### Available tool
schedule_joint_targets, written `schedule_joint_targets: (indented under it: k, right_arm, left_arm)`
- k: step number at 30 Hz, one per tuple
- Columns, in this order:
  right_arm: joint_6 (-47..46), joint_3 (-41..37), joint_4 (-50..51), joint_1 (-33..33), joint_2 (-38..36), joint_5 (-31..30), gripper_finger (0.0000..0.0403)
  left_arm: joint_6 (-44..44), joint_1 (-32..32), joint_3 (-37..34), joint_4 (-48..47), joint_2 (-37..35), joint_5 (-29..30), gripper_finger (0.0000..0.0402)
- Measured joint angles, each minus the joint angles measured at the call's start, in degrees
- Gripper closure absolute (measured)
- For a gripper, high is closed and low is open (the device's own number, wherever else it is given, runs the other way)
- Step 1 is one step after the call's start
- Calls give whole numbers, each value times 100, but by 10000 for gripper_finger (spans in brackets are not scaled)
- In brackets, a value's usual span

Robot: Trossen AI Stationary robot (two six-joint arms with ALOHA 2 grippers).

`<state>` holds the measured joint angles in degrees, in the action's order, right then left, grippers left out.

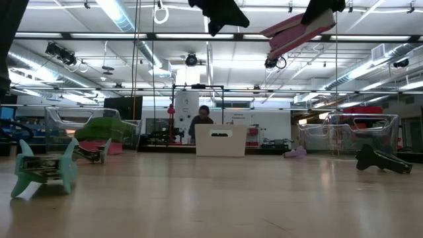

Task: Pick and place Stapler, Stapler remover, tape
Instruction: Put the pink stapler into the right transparent bin

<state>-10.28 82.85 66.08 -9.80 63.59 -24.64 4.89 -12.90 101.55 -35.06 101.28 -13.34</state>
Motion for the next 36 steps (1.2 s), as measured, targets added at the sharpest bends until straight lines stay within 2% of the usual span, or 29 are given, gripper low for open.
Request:
schedule_joint_targets:
  k: [4, 10, 23, 32, 36]
  right_arm:
    - [0, 0, -2, 2, 4, -1, 270]
    - [-84, 0, -2, 2, 4, -17, 270]
    - [-500, -2, -24, 2, 4, 15, 270]
    - [-805, -4, -719, 2, 32, -100, 270]
    - [-1232, -4, -544, -4, 138, -548, 270]
  left_arm:
    - [-201, 129, -541, 645, -91, 18, 401]
    - [-291, 311, -1293, 988, -364, 198, 401]
    - [-768, 323, -3398, 1913, -2124, 473, 402]
    - [-831, 301, -3911, 1954, -3122, 1102, 402]
    - [-829, 301, -3914, 1996, -3278, 1121, 402]
